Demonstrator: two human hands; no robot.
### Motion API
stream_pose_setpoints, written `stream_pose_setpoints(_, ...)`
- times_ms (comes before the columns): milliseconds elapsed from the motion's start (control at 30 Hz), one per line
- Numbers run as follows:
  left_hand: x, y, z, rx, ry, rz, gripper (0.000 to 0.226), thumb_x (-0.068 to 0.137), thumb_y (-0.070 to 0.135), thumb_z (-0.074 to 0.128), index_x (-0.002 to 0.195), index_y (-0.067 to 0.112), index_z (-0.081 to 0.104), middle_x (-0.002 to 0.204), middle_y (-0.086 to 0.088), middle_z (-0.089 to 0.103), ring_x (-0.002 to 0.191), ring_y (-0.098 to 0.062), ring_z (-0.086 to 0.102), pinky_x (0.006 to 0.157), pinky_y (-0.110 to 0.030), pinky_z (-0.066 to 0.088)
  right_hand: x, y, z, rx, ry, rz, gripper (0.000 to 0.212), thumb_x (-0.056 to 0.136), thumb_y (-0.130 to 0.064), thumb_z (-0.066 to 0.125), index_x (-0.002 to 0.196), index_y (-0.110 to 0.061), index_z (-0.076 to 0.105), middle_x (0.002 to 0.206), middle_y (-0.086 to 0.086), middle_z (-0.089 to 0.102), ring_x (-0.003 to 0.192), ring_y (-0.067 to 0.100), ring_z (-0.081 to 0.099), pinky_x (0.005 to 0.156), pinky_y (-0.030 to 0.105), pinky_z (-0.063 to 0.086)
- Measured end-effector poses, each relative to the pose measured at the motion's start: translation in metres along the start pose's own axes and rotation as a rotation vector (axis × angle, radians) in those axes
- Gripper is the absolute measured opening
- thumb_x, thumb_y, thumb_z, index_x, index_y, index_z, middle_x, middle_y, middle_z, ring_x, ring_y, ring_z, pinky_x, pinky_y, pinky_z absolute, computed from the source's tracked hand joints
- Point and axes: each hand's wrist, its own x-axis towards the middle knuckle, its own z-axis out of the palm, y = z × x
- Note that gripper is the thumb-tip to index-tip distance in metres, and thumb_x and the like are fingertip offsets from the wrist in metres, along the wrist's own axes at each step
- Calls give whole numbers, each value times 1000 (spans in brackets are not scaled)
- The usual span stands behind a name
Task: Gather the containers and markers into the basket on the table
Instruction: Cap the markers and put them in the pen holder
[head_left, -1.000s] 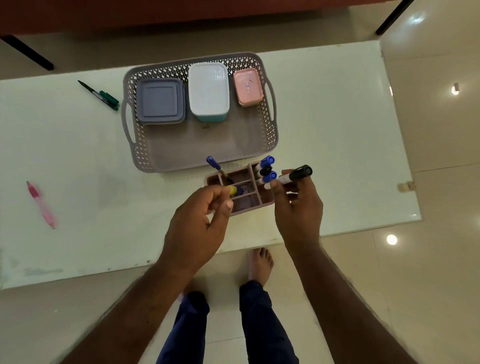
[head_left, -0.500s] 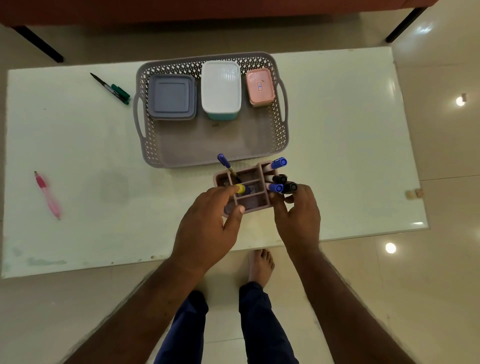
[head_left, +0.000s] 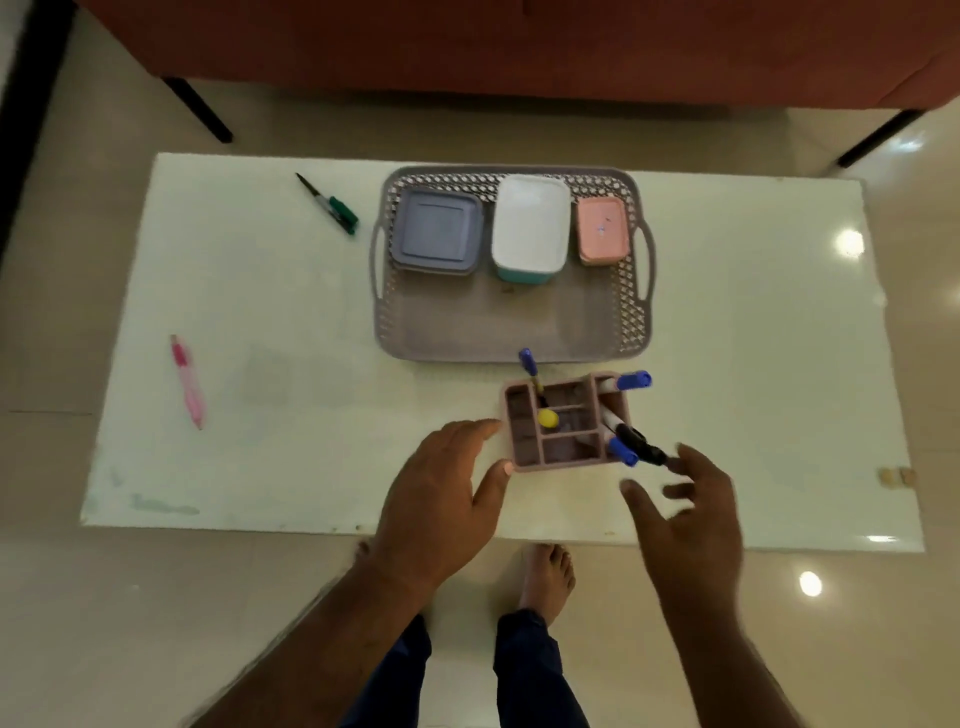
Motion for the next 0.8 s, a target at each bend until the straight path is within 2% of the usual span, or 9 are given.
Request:
stream_pose_setpoints(100, -3, -15, -14, 10, 35, -27, 45, 94, 44, 52, 135, 24, 53, 128, 9, 60, 115, -6, 56, 90, -22, 51, -14, -10, -18, 27, 53, -32, 65, 75, -22, 82, 129, -29, 47, 118, -18, 50, 92, 11, 57, 64, 21, 47)
stream_pose_setpoints(200, -1, -40, -35, 19, 84, -60, 44, 95, 45, 52, 134, 26, 53, 128, 11, 60, 114, -6, 57, 90, -23, 50, -18, -40, -25, 82, 171, -114, 55, 78, -28, 80, 125, -28, 52, 106, -29, 47, 83, 12, 55, 69, 25, 45)
stream_pose_setpoints(300, 4, -75, -57, 33, 169, -124, 43, 92, 45, 51, 130, 24, 57, 124, 8, 63, 110, -10, 60, 86, -29, 54, -18, -88, -14, 126, 199, -308, 49, 81, -39, 67, 120, -10, 56, 107, -8, 56, 79, 16, 56, 64, 32, 47)
stream_pose_setpoints(367, 7, -104, -75, 50, 254, -179, 42, 91, 45, 51, 125, 22, 60, 119, 6, 66, 105, -14, 63, 83, -32, 55, -18, -129, 6, 131, 157, -401, 43, 85, -38, 64, 115, -8, 58, 105, 5, 58, 77, 18, 57, 65, 30, 48)
stream_pose_setpoints(467, 10, -143, -95, 96, 385, -261, 41, 90, 46, 49, 117, 19, 63, 113, 5, 68, 99, -17, 65, 81, -32, 54, -12, -186, 42, 127, 18, -488, 28, 87, -32, 64, 108, -15, 59, 95, 0, 56, 73, 9, 54, 67, 12, 44)
stream_pose_setpoints(567, 6, -181, -115, 145, 451, -381, 39, 90, 43, 52, 115, 16, 63, 111, 2, 68, 99, -22, 66, 82, -35, 54, -1, -237, 100, 76, -177, -578, 22, 92, -31, 64, 108, -17, 59, 93, -1, 59, 75, 3, 56, 63, 14, 45)
stream_pose_setpoints(667, 11, -203, -119, 285, 255, -343, 55, 87, 52, 50, 127, 14, 58, 127, -5, 62, 115, -28, 59, 91, -39, 51, 18, -273, 170, -61, -323, -639, 30, 93, -38, 61, 117, -21, 59, 107, -5, 60, 84, 5, 59, 65, 19, 47)
stream_pose_setpoints(733, 28, -204, -115, 329, 70, -276, 64, 88, 55, 51, 138, 15, 49, 145, -8, 49, 133, -28, 47, 104, -41, 43, 42, -289, 217, -190, -386, -693, 39, 93, -40, 59, 126, -21, 57, 122, -3, 60, 102, 11, 62, 82, 29, 53)
stream_pose_setpoints(800, 49, -202, -110, 342, 17, -258, 64, 91, 52, 53, 144, 18, 43, 154, -7, 39, 141, -26, 35, 111, -39, 35, 67, -303, 256, -353, -454, -696, 45, 94, -40, 56, 134, -19, 52, 134, 3, 55, 119, 21, 57, 98, 38, 48)
